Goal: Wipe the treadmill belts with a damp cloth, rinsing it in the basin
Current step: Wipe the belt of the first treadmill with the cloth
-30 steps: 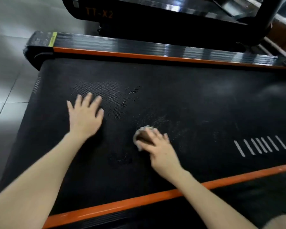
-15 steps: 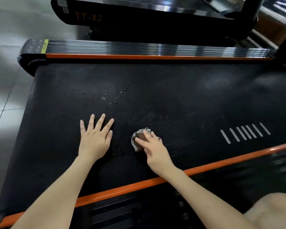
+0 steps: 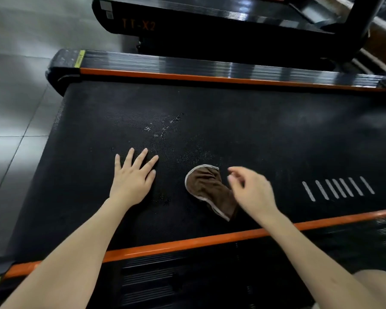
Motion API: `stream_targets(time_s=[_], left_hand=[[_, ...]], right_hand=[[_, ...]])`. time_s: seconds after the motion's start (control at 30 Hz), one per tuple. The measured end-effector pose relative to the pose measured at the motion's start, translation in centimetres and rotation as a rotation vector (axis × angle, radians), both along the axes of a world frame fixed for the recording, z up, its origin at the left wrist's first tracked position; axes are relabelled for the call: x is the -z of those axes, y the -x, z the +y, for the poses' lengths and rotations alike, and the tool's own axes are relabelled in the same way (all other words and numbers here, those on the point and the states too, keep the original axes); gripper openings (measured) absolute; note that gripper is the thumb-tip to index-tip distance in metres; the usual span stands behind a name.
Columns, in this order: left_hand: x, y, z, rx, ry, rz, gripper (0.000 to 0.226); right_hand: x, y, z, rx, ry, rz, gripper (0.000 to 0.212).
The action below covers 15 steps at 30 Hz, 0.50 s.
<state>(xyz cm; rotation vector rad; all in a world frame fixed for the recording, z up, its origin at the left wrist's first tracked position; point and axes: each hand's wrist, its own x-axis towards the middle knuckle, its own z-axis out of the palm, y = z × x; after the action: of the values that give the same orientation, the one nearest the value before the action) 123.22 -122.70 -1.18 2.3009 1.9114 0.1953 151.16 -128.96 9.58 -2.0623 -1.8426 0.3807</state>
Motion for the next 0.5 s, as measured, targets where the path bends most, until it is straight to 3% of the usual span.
stream_targets(time_s=[0.1,0.17,0.23,0.33,0.43,0.5], left_hand=[[-1.2,-1.0,0.0,-0.075,0.044,-0.063,0.047],[-2.9,-2.6,-0.4,-0.061,0.013,-0.164,0.051],[-4.5,-4.8,-1.3,0.106,-0.051,-0.278,0.056],[-5.9,-7.7,-2.6,0.373,-0.034,-0.271,0.062],[-7.0,-9.2,-2.4,0.438,0.081,-0.247,0.069],[-7.8,-9.6,-1.8,0.403,0.156,-0.302,0.057]], right_hand=[[0.9,1.4,-1.3,-0.18,0.19,-0.33,0.066],[1.7,0.9,-1.3,-0.147,0.297,-0.41,0.07],[2.0,0.1,-1.5,-0.093,0.288,-0.299,0.053],[1.7,-0.5,-1.9,-0.165,0.142,-0.172,0.031],[-0.3,-0.9,-1.8,-0.257,-0.008,-0.014,0.022],[-2.3,-1.1,-1.4,-0.273,0.002,0.081,0.014]])
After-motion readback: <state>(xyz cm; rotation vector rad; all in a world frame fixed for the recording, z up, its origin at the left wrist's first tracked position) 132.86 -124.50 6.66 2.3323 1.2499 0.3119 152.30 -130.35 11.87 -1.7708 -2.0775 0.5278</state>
